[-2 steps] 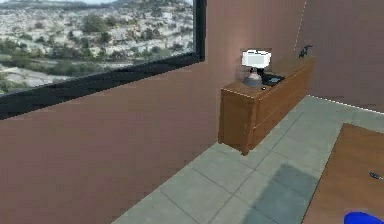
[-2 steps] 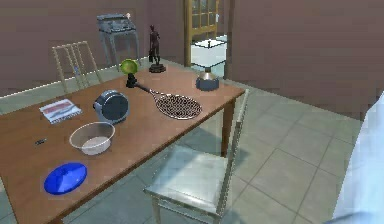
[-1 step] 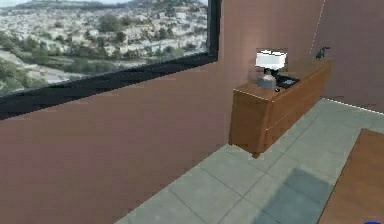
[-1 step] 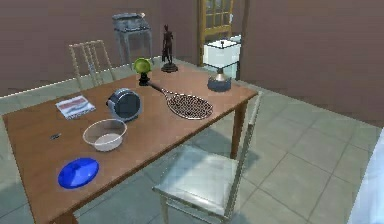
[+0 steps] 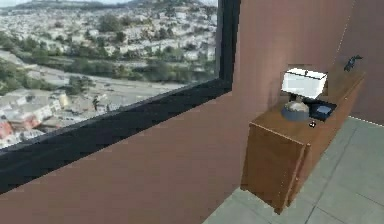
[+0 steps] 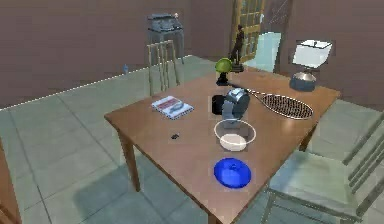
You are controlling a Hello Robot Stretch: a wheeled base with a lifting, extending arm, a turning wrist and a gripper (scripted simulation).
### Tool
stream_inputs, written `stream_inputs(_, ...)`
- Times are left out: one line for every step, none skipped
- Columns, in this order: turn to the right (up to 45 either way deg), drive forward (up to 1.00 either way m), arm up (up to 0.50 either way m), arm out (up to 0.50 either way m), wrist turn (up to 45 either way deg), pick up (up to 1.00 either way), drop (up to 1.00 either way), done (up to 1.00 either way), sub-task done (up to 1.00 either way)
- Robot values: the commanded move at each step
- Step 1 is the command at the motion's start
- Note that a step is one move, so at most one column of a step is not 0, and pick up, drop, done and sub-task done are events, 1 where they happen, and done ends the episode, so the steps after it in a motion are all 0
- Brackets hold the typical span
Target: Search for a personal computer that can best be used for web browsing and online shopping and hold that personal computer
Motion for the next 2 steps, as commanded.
stream_inputs(42.0, 0.00, 0.00, 0.00, 0.0, 0.00, 0.00, 0.00, 0.00)
stream_inputs(3.0, 0.00, 0.00, 0.00, 0.0, 0.00, 0.00, 0.00, 0.00)
